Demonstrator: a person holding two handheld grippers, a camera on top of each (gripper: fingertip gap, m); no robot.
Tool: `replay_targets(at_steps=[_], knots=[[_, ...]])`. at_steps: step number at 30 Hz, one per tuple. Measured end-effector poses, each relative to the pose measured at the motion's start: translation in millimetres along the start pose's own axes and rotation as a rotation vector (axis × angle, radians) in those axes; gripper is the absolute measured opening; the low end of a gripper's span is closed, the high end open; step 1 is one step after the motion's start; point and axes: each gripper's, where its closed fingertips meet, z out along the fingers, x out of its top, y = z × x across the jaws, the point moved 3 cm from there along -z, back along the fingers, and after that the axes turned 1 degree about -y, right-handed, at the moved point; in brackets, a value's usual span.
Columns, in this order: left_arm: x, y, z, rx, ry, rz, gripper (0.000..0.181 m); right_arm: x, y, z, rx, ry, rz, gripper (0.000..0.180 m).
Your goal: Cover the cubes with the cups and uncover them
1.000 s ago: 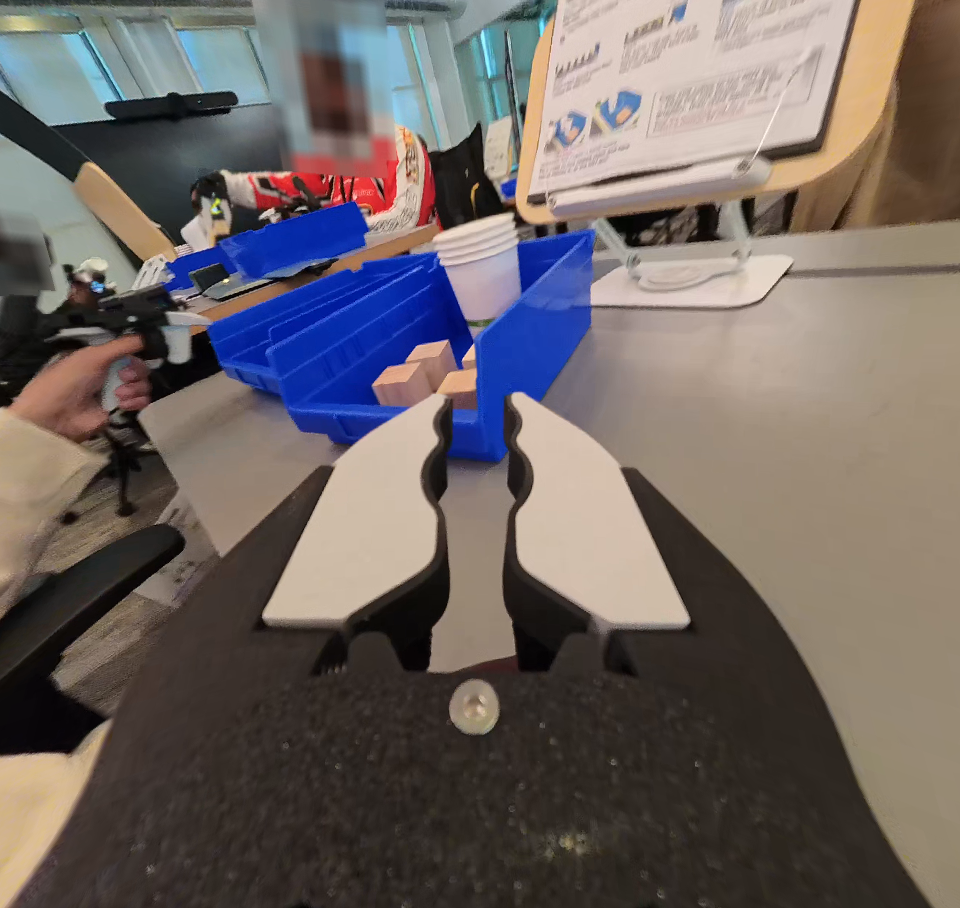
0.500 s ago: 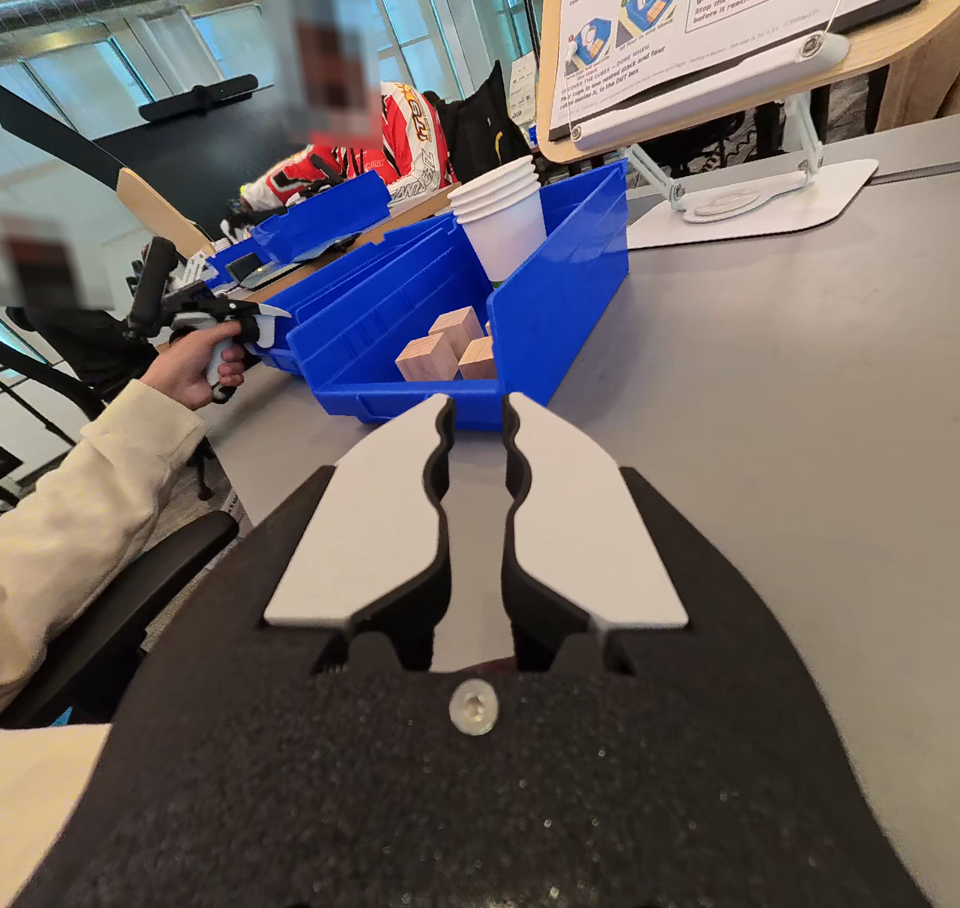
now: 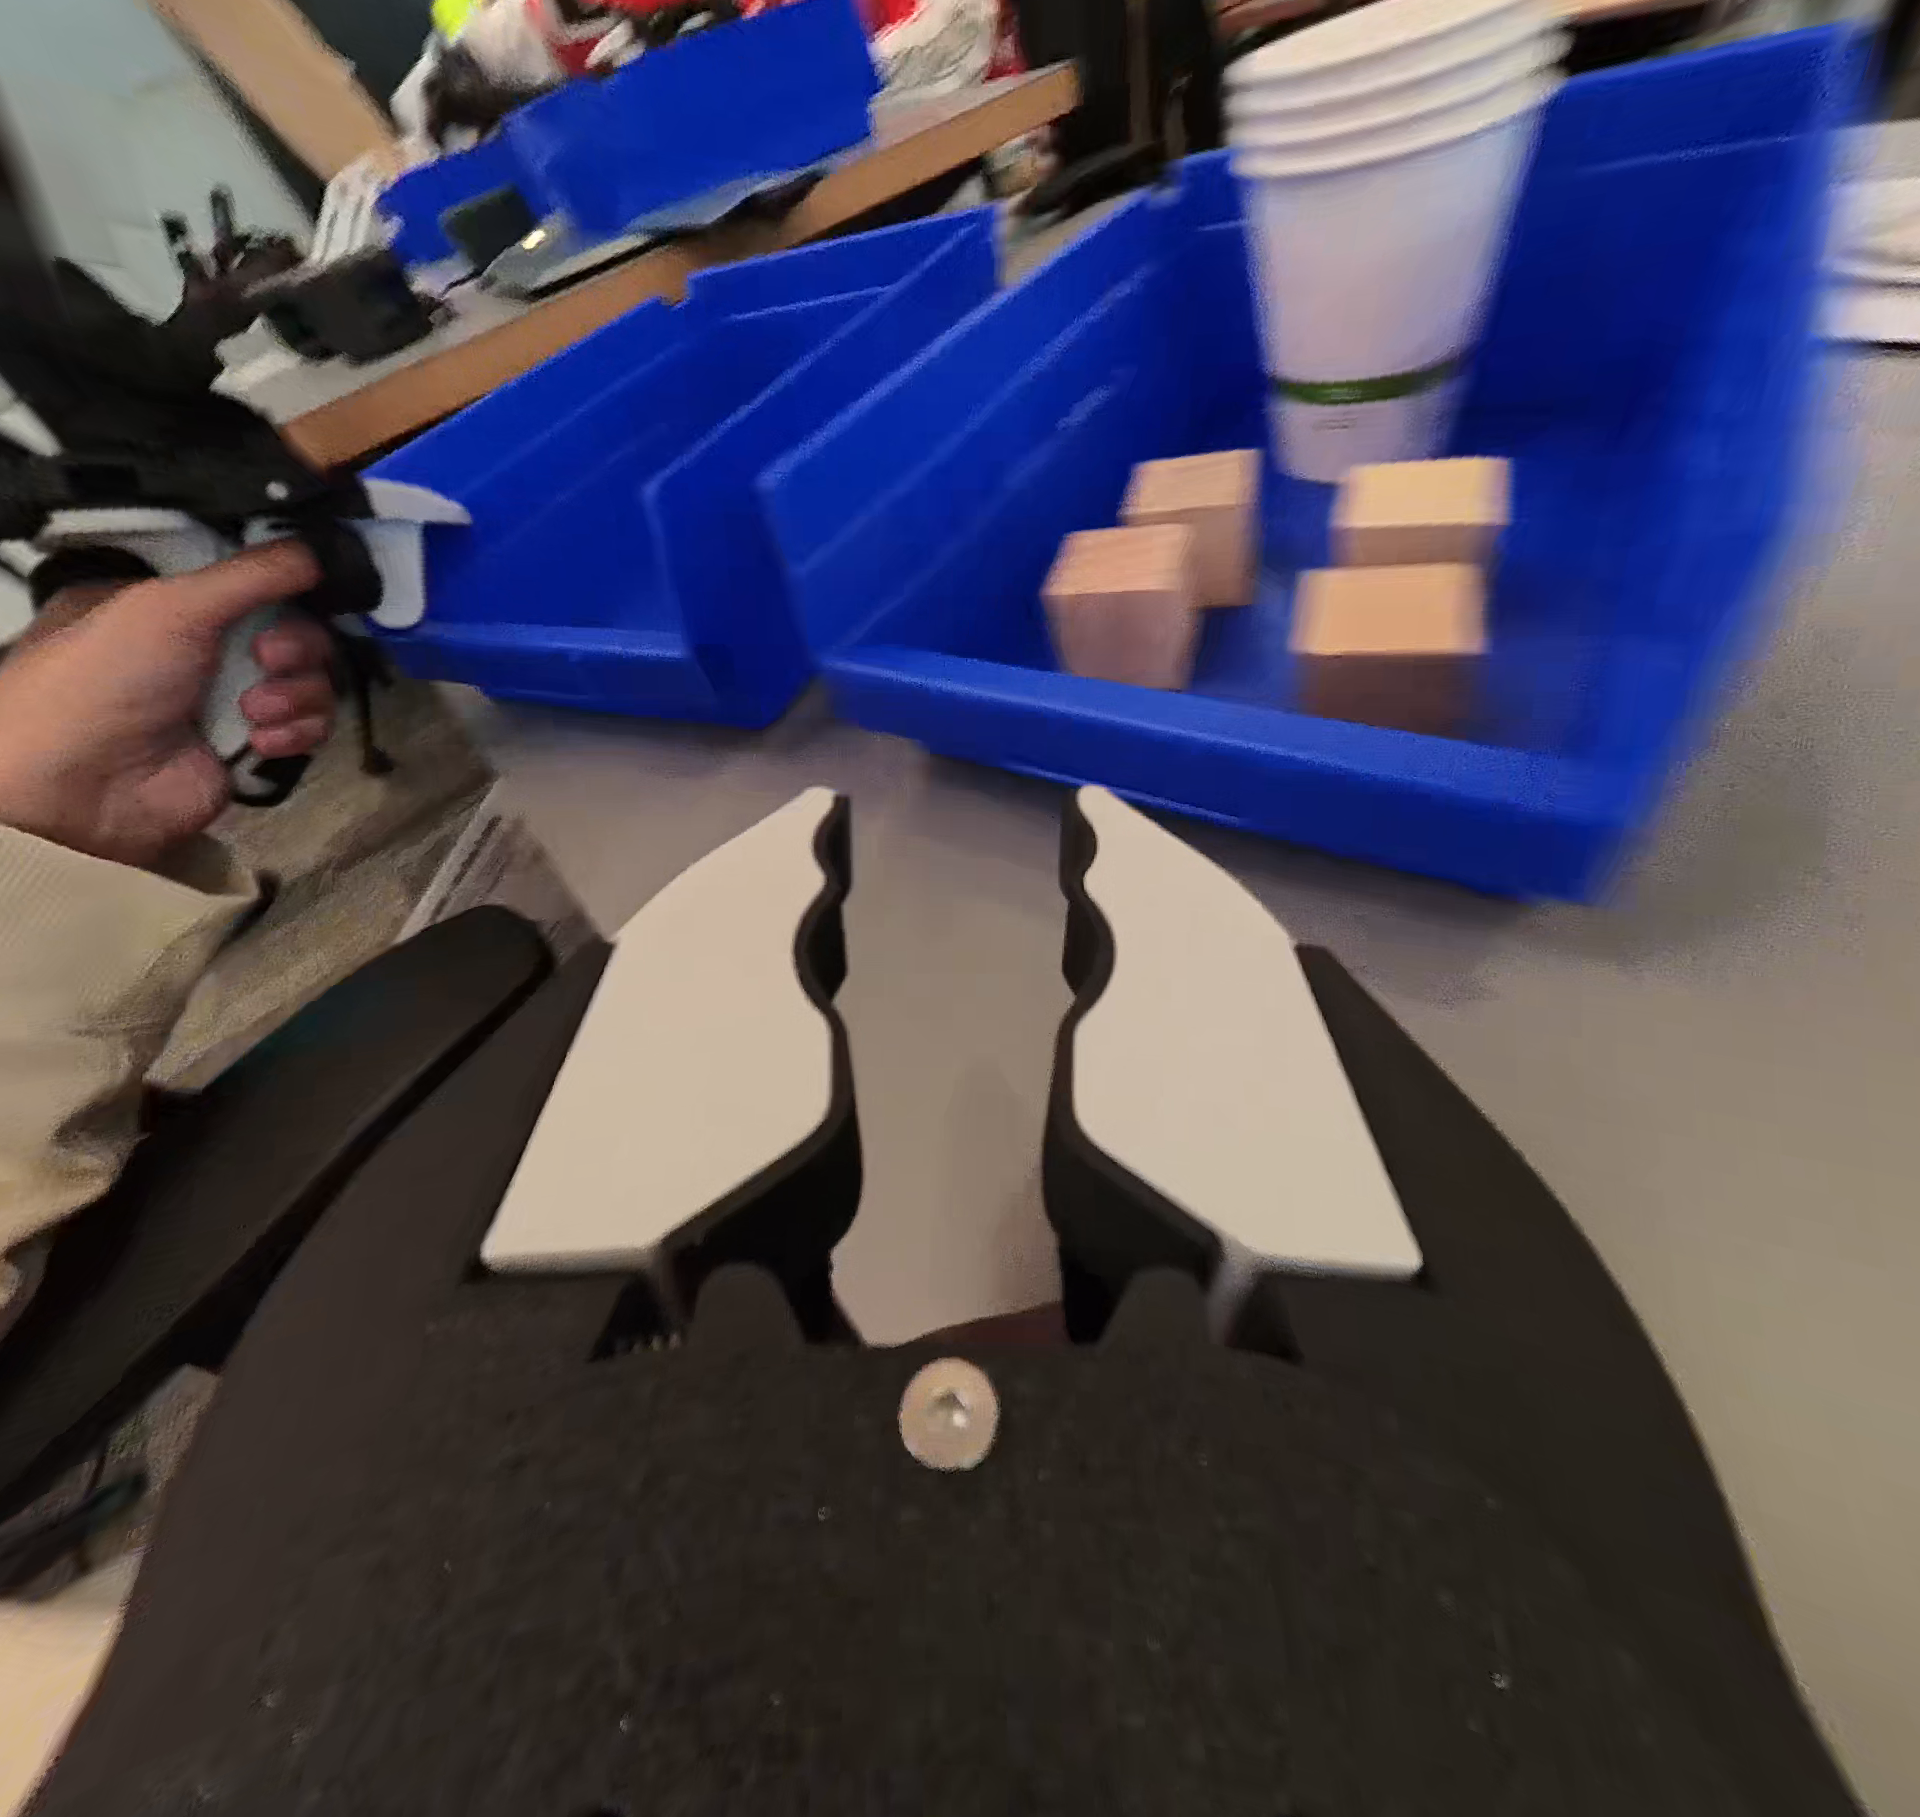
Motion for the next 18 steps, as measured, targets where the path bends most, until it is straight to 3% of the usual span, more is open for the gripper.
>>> replay_targets(at_steps=[5, 8, 10, 11, 14, 18], knots=[[-24, 3, -40, -0.025, 0.027, -0.039, 0.006, 0, -91, 77, 0.109, -0.097, -0.095, 0.052], [-36, 10, -59, -0.049, 0.042, -0.034, 0.006, -3, -107, 107, 0.07, -0.131, -0.124, 0.053], [-43, 16, -70, -0.072, 0.049, -0.028, 0.006, -7, -103, 120, 0.02, -0.149, -0.131, 0.042], [-46, 18, -74, -0.073, 0.064, -0.026, 0.006, -6, -103, 122, 0.025, -0.138, -0.106, 0.046], [-49, 21, -91, 0.009, 0.151, 0.027, 0.005, 4, -97, 118, -0.062, -0.081, -0.125, 0.016], [-34, 38, -123, 0.084, 0.343, 0.092, 0.005, 31, -99, 99, -0.119, 0.094, -0.17, 0.007]])
